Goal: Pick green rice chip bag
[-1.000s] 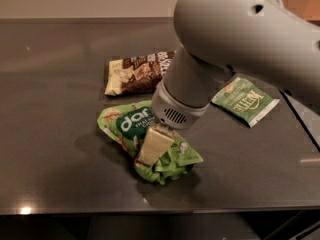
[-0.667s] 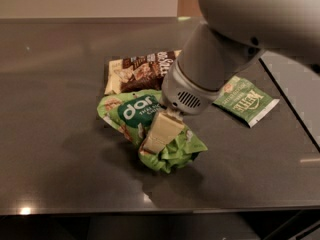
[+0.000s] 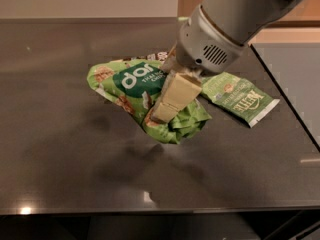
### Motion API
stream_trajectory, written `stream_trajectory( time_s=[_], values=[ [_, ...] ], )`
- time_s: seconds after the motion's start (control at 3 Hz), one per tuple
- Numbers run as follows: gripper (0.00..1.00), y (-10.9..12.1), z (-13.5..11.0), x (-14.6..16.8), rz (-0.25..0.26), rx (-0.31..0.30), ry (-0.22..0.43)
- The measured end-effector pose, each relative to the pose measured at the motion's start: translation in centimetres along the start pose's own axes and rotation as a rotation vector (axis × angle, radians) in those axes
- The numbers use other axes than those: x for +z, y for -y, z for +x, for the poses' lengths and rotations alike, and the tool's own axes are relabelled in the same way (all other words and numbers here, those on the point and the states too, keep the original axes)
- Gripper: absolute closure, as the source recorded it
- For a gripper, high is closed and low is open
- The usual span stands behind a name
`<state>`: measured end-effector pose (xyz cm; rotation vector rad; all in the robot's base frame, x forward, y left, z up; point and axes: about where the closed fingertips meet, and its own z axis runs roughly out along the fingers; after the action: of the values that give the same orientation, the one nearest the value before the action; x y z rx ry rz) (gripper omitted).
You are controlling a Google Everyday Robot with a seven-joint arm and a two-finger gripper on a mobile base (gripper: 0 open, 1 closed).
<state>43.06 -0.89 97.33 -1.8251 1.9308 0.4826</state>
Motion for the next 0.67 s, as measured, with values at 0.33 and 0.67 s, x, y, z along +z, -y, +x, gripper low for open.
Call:
stream_trajectory(
  time_s=[0.33, 0.67],
  values=[
    [1.00, -0.3, -1.3, -2.3, -0.011, -0.080, 0.032],
    [1.00, -0.8, -2.3, -4.0, -0.014, -0.148, 0.048]
  ],
)
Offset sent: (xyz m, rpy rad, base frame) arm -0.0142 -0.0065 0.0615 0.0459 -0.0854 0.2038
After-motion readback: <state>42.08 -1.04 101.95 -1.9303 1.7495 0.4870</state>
